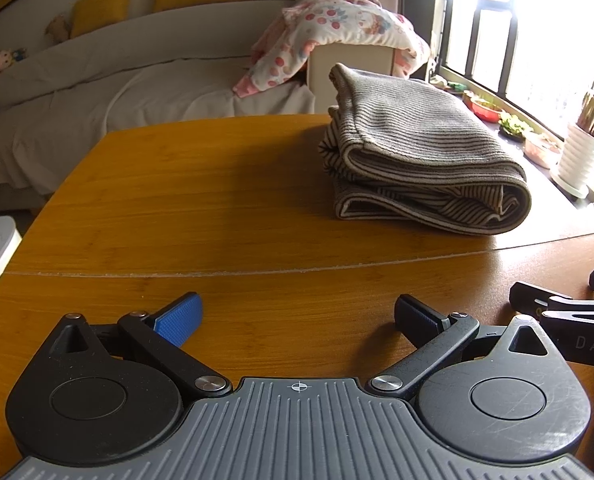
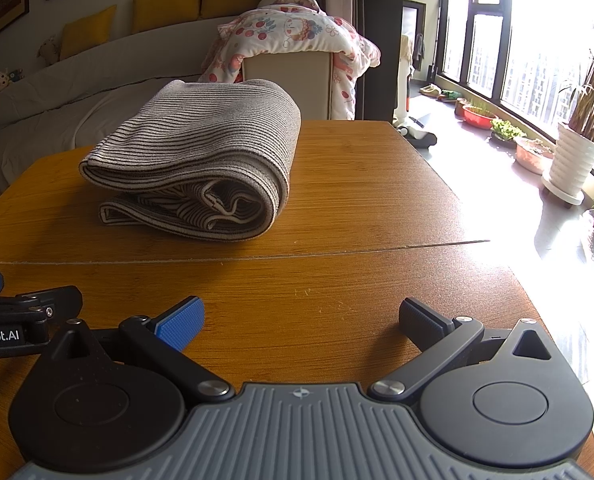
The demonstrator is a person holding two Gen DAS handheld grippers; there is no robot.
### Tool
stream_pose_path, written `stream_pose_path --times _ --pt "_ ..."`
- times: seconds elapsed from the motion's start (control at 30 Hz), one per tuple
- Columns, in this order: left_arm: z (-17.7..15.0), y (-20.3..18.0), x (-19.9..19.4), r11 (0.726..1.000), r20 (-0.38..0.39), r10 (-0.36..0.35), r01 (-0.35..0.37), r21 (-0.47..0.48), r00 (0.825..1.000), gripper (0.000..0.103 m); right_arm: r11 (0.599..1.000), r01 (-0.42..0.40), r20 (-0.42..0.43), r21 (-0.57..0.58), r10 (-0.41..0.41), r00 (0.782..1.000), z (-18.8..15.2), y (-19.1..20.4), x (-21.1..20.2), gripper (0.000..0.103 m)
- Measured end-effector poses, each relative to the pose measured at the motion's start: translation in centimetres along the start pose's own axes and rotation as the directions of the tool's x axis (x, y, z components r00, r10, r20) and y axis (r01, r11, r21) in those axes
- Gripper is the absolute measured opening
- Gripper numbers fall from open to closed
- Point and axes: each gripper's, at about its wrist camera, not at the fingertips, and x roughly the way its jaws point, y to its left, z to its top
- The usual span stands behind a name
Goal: Fold clothes
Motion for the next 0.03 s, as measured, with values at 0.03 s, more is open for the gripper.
stream_pose_path --times 0.03 --pt "-0.03 0.61 -0.50 0.998 0.025 -0.061 0.061 -0.015 0.998 0.103 1.000 0.000 0.000 0.000 0.000 1.000 -0.01 0.00 -0.02 0.103"
